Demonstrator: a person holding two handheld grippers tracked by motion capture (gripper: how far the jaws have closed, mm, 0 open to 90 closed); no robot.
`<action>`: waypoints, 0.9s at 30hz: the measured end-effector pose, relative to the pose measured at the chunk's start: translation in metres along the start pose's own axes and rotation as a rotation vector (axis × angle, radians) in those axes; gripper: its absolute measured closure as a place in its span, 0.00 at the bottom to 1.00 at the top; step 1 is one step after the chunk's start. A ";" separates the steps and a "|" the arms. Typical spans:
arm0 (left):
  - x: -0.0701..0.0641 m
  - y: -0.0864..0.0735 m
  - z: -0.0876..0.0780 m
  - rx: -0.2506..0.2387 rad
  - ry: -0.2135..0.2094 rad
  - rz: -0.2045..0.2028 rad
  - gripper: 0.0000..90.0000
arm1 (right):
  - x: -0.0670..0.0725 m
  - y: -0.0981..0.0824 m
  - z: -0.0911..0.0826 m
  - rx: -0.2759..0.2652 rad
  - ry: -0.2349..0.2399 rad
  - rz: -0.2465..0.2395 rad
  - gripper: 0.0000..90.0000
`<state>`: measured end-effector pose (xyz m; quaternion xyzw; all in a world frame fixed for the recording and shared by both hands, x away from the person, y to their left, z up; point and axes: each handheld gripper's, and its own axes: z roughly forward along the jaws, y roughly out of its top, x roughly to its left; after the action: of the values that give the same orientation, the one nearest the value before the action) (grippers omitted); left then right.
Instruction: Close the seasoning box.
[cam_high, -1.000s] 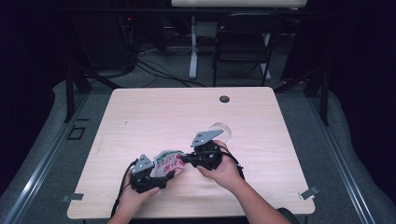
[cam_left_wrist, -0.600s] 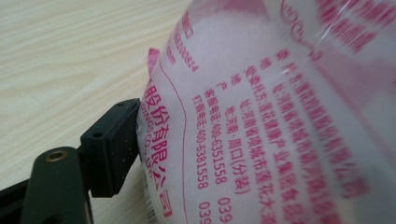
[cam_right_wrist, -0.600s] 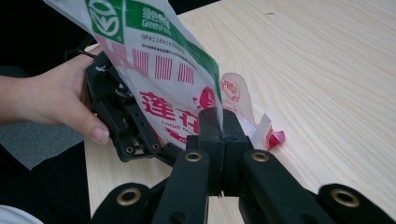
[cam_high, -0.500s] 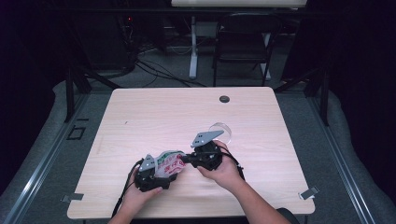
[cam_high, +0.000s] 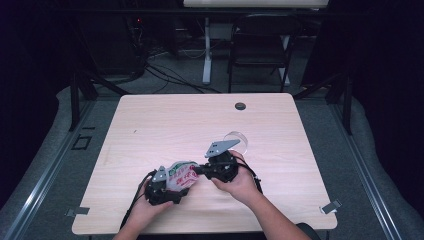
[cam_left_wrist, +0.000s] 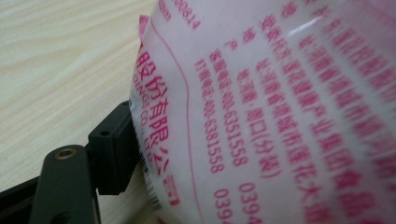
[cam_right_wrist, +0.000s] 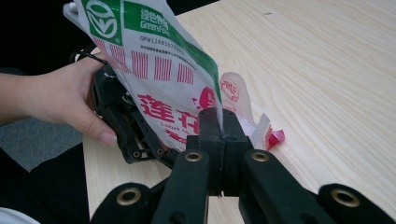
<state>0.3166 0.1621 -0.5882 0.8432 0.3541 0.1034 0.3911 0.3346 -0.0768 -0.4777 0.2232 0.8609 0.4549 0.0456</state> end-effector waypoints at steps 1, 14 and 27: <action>0.000 0.000 0.000 0.000 0.000 0.000 0.30 | 0.000 0.000 0.000 0.002 0.000 -0.002 1.00; -0.004 0.002 0.003 0.029 0.076 0.032 0.22 | 0.002 0.000 0.001 -0.007 -0.003 -0.001 1.00; -0.005 0.002 0.005 0.042 0.098 0.028 0.18 | 0.003 0.000 0.001 -0.013 -0.001 -0.003 1.00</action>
<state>0.3164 0.1548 -0.5890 0.8501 0.3629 0.1425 0.3539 0.3319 -0.0743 -0.4776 0.2218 0.8582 0.4604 0.0480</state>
